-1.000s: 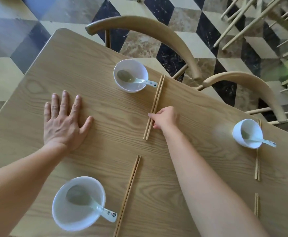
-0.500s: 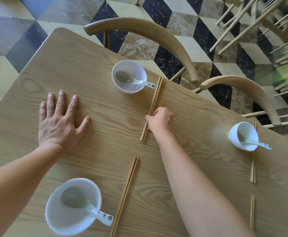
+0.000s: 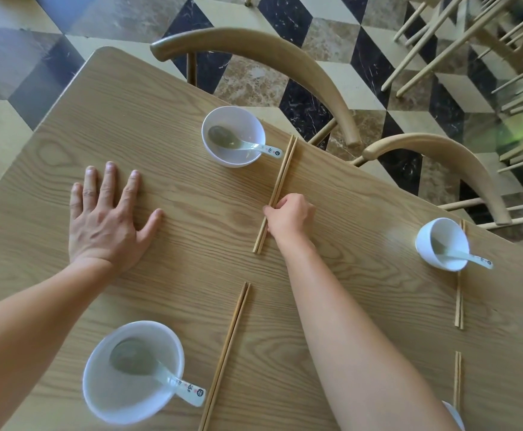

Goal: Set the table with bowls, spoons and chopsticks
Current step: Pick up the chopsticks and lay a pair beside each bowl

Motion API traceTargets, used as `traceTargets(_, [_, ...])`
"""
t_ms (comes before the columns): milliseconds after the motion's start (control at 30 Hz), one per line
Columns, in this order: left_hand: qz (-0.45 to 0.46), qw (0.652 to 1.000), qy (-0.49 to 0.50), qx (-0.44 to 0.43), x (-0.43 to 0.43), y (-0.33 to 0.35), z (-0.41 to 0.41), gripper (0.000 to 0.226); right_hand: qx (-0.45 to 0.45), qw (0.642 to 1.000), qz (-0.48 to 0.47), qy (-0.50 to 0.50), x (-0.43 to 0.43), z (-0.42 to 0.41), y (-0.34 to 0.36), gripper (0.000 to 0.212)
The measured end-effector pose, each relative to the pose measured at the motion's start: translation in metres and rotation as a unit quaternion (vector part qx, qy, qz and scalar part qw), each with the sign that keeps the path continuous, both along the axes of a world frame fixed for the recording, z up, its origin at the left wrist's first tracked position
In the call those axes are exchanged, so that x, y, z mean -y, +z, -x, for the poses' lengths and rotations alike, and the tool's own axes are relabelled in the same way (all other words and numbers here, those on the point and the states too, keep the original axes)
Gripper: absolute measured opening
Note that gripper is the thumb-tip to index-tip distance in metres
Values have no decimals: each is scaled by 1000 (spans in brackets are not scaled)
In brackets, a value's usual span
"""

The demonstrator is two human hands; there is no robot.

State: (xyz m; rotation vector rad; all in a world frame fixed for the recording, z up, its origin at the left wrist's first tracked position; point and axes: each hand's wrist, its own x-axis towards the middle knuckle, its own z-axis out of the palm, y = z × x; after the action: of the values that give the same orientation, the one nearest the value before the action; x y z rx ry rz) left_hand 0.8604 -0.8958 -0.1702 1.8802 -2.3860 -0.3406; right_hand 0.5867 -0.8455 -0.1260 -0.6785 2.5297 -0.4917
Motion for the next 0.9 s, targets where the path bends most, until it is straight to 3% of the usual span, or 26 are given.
traceTargets(900, [5,1000,1,-12,0,1,1,84,-2,1000,-29,0,3,4,10,24])
